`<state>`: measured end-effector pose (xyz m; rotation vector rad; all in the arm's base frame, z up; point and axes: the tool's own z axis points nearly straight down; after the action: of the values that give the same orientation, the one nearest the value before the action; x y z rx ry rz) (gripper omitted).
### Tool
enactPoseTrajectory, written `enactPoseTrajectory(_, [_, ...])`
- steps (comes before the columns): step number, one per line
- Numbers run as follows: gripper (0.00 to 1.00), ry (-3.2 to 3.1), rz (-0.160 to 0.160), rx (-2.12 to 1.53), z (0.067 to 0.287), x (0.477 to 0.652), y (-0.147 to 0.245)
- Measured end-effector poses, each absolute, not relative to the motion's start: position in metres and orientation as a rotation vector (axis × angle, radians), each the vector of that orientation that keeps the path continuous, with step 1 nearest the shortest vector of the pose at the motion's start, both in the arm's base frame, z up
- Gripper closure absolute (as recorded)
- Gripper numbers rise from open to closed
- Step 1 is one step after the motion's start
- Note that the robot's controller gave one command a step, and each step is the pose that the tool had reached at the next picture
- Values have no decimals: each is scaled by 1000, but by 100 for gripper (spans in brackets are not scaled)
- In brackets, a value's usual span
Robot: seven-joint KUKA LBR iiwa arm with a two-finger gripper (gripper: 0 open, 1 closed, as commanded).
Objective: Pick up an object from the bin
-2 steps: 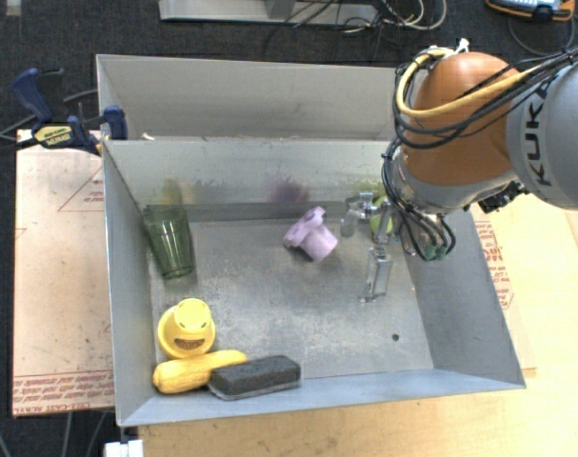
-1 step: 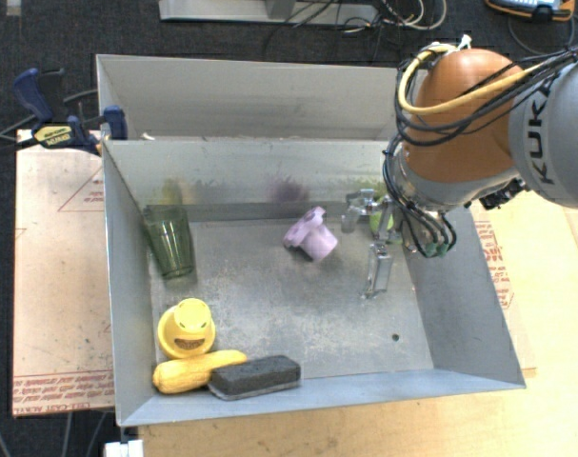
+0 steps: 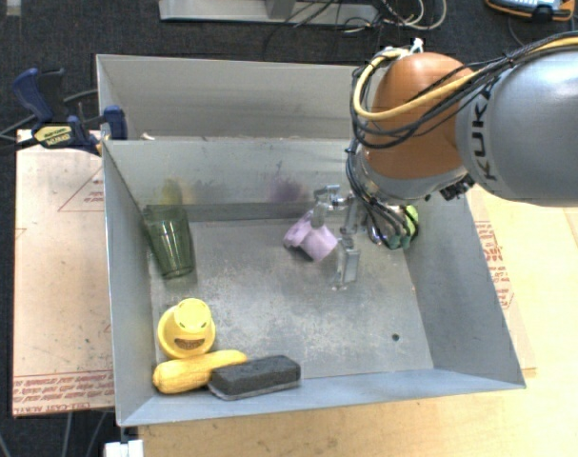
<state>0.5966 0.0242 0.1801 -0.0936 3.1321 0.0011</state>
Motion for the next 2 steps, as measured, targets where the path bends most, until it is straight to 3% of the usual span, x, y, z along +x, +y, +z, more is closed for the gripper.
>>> enactPoseTrajectory(1, [0, 3138, 2, -142, 153, 627, 74])
enactPoseTrajectory(2, [0, 3131, 11, -126, 123, 625, 70])
